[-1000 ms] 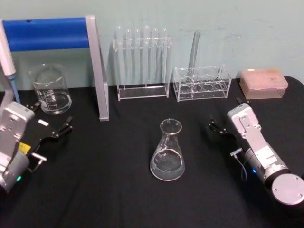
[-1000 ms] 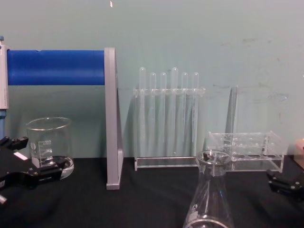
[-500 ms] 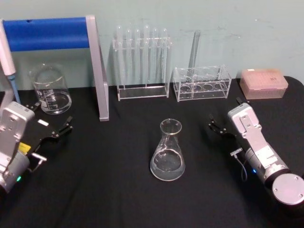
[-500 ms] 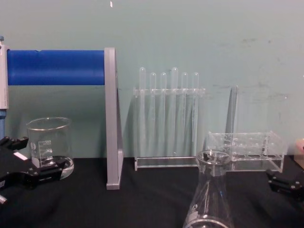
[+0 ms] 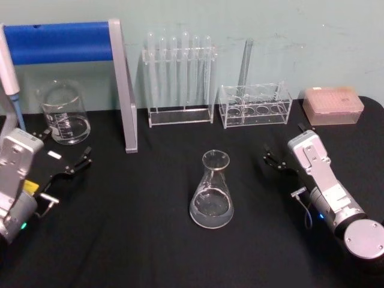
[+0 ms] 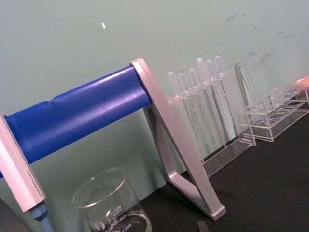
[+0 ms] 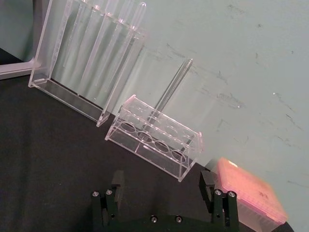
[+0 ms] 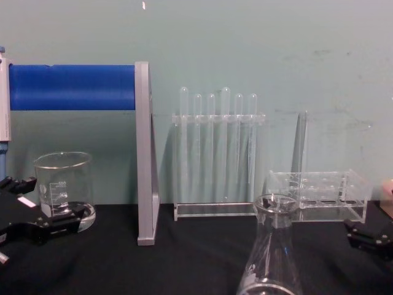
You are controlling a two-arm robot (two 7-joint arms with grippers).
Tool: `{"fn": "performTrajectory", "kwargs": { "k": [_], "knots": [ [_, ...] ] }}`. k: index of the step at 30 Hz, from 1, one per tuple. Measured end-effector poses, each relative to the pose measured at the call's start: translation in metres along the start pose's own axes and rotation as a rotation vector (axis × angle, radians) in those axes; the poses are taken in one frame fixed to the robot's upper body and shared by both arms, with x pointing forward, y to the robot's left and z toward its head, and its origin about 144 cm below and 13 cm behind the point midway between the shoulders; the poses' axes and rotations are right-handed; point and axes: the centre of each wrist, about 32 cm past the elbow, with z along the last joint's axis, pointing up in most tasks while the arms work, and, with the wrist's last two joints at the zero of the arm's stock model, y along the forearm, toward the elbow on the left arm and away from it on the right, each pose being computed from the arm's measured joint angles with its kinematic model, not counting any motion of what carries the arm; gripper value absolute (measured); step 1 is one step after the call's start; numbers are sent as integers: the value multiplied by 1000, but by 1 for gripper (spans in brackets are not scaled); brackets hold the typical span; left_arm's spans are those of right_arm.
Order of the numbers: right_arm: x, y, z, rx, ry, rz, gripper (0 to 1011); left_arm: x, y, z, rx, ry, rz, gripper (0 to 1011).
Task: Grasp the erlenmeyer flask with one hand, shake it three times, then place it back.
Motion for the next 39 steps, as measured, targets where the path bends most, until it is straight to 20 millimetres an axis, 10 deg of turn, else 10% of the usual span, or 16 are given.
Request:
{"fn": "performTrajectory", "kwargs": {
  "k": [39],
  "knots": [
    [0,0,0,1,1,0,1000,0,0,0,0,0,0,1001]
  ]
}}
